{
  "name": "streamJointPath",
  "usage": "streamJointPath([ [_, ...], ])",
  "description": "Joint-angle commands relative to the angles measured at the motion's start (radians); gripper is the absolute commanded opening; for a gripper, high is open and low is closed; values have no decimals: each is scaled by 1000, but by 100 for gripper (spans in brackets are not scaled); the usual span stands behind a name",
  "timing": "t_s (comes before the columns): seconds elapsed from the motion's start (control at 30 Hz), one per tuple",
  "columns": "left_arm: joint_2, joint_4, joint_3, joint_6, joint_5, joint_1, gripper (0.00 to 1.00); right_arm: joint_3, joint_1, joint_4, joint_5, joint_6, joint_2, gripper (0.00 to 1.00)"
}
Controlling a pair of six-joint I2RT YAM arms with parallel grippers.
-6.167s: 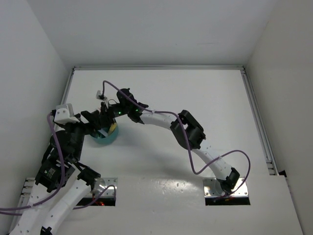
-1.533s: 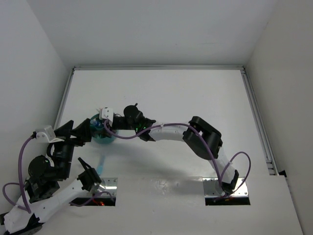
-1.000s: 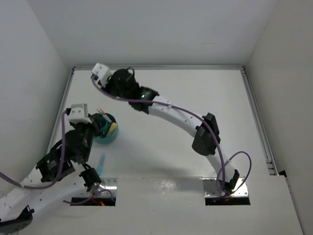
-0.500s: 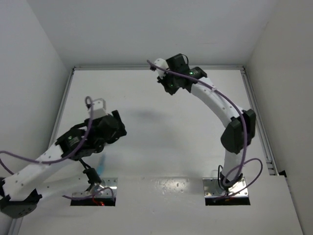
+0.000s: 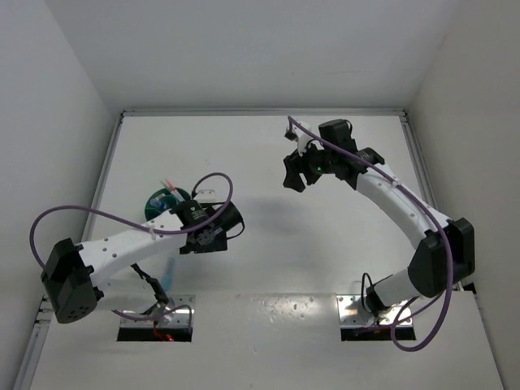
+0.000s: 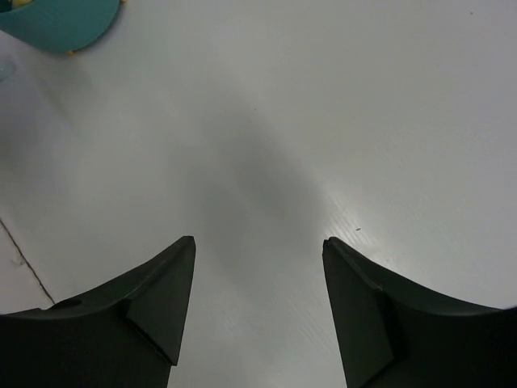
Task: Sort the stationery into containers
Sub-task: Grab a piece of stationery with the right arm
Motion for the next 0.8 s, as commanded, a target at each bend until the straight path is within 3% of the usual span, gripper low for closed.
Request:
streamJointPath([
  [0.0, -49, -59, -65, -117, -13, 1, 75, -26, -33, 86, -84, 23, -61, 65],
  [0.23, -205, 102, -270, -190, -10, 21, 73, -60, -73, 102, -136, 23, -80, 65],
  [0.37, -156, 102, -260, -222, -29, 52, 73, -60, -96, 102, -170, 23, -79, 65],
  [0.57, -184, 41, -321, -482, -115, 52, 70, -60, -120, 92, -214, 23, -79, 65],
  [0.67, -254, 59, -345, -492, -160, 52, 69, -60, -143, 92, -225, 23, -79, 65],
  [0.77, -264, 100, -355, -402, -172, 78, 70, -60, -155, 92, -249, 23, -70, 65],
])
